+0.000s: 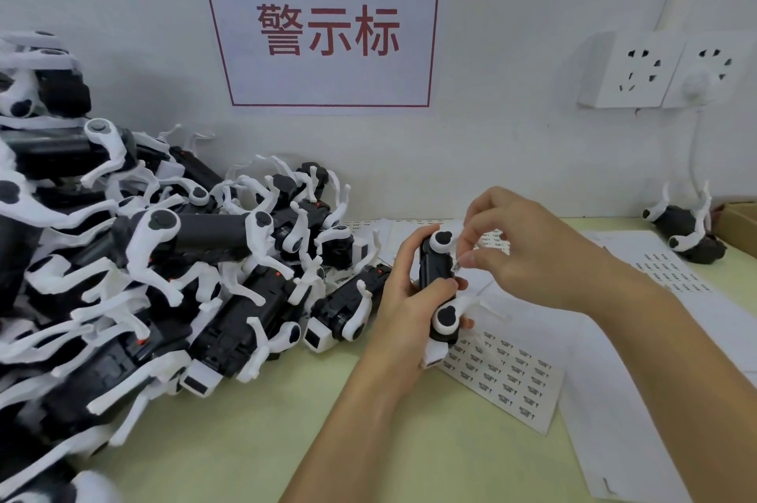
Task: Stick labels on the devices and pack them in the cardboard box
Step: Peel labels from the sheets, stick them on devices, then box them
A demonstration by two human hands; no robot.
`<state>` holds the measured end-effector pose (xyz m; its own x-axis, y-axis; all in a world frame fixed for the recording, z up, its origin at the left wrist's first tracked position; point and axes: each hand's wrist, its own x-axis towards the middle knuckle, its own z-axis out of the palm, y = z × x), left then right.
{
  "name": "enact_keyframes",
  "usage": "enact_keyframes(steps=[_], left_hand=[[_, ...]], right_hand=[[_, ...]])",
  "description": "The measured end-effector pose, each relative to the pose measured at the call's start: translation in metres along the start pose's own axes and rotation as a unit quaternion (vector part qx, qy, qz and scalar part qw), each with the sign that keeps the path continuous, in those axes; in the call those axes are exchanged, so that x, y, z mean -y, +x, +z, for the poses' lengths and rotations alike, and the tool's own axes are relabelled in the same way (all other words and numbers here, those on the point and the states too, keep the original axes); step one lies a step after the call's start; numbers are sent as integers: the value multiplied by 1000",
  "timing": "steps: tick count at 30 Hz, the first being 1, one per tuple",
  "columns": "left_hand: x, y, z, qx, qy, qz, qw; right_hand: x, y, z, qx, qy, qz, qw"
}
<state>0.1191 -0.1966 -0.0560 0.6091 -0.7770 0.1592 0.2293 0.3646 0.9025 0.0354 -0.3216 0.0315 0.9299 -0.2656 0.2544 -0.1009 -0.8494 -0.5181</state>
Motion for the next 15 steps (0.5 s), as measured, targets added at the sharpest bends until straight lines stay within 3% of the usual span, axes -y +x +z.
enact_keyframes(steps=[15], left_hand=[[-2,-4,6,-13,25,-2,1000]], right_hand=[[10,-1,0,-4,-52,-4,999]])
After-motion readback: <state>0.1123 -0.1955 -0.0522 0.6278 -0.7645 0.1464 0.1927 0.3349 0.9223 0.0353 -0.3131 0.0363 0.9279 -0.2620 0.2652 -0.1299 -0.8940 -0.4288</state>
